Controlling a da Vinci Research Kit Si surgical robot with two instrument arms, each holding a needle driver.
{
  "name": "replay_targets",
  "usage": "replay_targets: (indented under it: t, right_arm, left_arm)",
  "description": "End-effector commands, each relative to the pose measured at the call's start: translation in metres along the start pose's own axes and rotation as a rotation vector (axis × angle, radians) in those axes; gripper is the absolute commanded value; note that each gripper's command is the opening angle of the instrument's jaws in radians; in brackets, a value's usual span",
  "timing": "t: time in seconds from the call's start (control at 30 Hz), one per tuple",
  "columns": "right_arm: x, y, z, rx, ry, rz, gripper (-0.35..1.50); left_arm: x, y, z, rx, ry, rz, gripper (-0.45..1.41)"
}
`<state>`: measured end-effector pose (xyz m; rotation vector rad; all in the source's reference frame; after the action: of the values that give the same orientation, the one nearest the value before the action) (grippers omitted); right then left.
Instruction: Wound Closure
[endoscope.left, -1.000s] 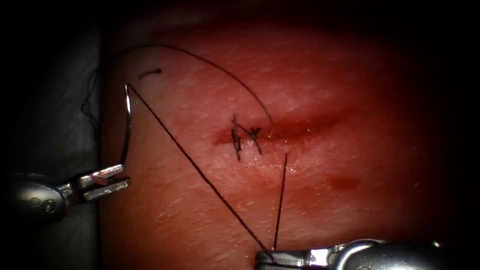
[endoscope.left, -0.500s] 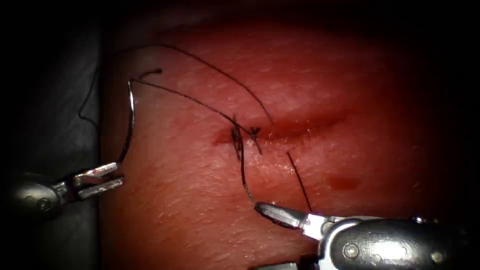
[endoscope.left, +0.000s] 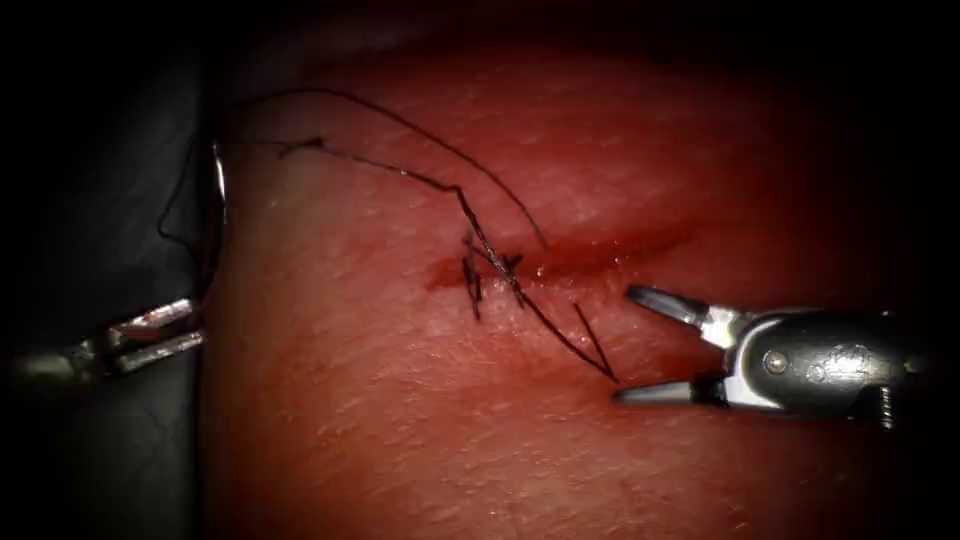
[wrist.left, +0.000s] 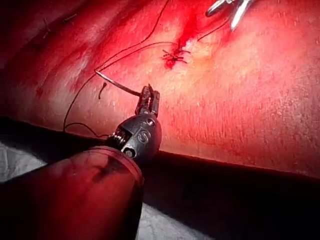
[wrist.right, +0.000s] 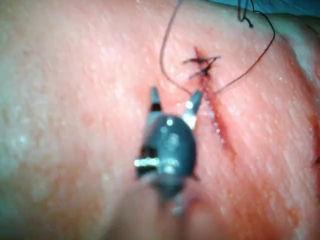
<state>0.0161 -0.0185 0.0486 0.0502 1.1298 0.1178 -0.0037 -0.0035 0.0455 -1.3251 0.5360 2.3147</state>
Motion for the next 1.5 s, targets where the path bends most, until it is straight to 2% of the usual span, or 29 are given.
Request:
replay_targets:
  t: [0.03, 0.3, 0.4, 0.43, 0.5, 0.53, 0.57, 0.77, 0.97, 1.27, 1.37, 1.5]
  right_arm:
    - [-0.0011, -0.0006, 0.0013, -0.004, -0.003, -0.008, 1.28]
    - [-0.0030, -0.0005, 0.0040, -0.025, -0.019, -0.047, 1.25]
    - [-0.0029, -0.0008, 0.0046, -0.032, -0.022, -0.048, 1.11]
    - [-0.0028, -0.0009, 0.0047, -0.034, -0.016, -0.048, 0.99]
    - [-0.0026, -0.0010, 0.0047, -0.046, -0.003, -0.045, 0.49]
    - [-0.0025, -0.0010, 0.0047, -0.044, 0.002, -0.044, 0.00]
    - [-0.0024, -0.0011, 0.0045, -0.032, 0.018, -0.056, -0.35]
    - [-0.0010, -0.0016, 0.0028, -0.001, 0.043, -0.071, -0.35]
    - [0.0029, -0.0050, 0.0014, 0.039, 0.072, -0.081, -0.35]
    - [0.0099, -0.0111, -0.0007, 0.159, 0.088, -0.118, -0.35]
    - [0.0137, -0.0146, -0.0013, 0.248, 0.151, -0.143, -0.35]
    - [0.0146, -0.0150, -0.0011, 0.265, 0.170, -0.152, -0.35]
  left_arm:
    - [-0.0004, 0.0005, 0.0005, -0.001, -0.003, -0.001, -0.45]
    - [-0.0003, 0.0013, 0.0013, 0.011, -0.008, -0.005, -0.45]
    - [-0.0004, 0.0017, 0.0016, 0.014, -0.007, -0.003, -0.45]
    - [-0.0004, 0.0017, 0.0017, 0.012, -0.005, -0.002, -0.45]
    - [-0.0004, 0.0018, 0.0017, 0.011, -0.003, -0.002, -0.45]
    - [-0.0004, 0.0018, 0.0017, 0.011, -0.003, -0.002, -0.45]
    - [-0.0004, 0.0018, 0.0017, 0.011, -0.003, -0.002, -0.45]
    - [-0.0005, 0.0018, 0.0018, 0.012, -0.003, -0.002, -0.45]
    - [-0.0010, 0.0021, 0.0022, 0.013, 0.001, -0.004, -0.45]
    - [-0.0010, 0.0023, 0.0021, 0.014, 0.000, -0.004, -0.45]
    - [-0.0010, 0.0023, 0.0022, 0.013, 0.002, -0.003, -0.45]
    - [-0.0010, 0.0024, 0.0022, 0.013, 0.002, -0.003, -0.45]
